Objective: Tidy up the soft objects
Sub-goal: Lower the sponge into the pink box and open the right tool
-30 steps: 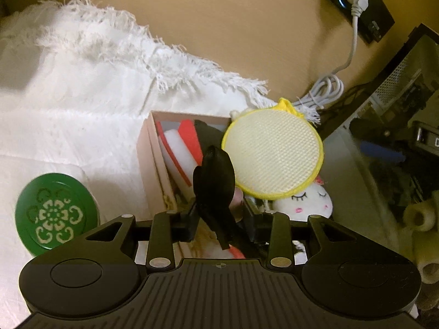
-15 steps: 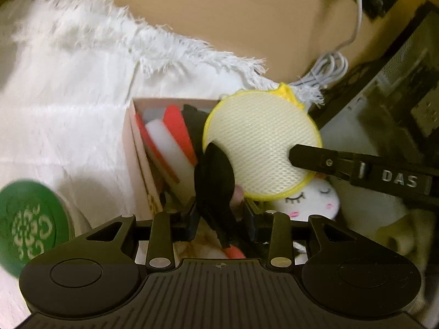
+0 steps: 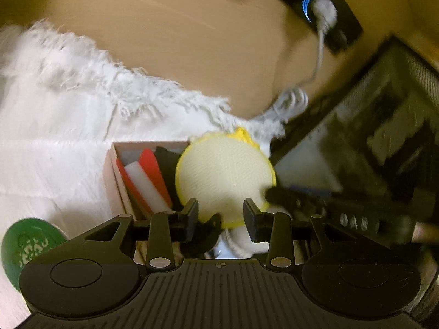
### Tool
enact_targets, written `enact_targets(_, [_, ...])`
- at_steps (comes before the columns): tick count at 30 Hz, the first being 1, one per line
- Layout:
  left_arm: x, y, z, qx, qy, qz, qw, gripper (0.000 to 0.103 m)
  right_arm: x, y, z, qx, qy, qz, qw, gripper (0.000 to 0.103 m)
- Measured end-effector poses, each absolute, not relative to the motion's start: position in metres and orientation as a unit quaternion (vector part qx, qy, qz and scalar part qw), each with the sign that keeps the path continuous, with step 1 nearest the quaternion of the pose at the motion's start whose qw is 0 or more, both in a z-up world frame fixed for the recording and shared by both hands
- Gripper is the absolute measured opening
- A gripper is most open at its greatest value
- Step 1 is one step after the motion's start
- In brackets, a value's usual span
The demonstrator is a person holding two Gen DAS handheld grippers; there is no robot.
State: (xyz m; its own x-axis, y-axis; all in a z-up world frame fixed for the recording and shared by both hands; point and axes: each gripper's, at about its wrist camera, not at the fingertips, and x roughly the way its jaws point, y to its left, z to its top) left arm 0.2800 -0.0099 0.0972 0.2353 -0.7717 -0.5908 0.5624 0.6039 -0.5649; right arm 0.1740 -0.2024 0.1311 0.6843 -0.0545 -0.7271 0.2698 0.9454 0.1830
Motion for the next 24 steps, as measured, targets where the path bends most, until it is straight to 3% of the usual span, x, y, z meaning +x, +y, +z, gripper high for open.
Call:
enact_targets(9, [0.291, -0.013, 0.100, -0.155, 0.426, -0.387, 0.803, 0.040, 0.149, -0.206, 0.133, 0.146, 0.374, -0.097, 0.911, 0.050])
enact_targets(14, [0.297, -0.056, 0.090, -0.066, 0.445, -0.368, 0.814, 0.037, 0.143, -0.204, 0.106, 0.159, 0.400, -0.086, 0.899, 0.037])
enact_targets(19, [0.311, -0.055, 0.083, -0.041, 0.454, -0.337, 0.824, 0.036, 0.169, -0.200, 0.084, 0.190, 0.409, -0.065, 0.890, 0.036])
enact_targets(24, [0.314, -0.053, 0.073, -0.013, 0.458, -0.337, 0.822, 0.027, 0.171, -0.193, 0.095, 0.155, 0.412, -0.064, 0.896, 0.039])
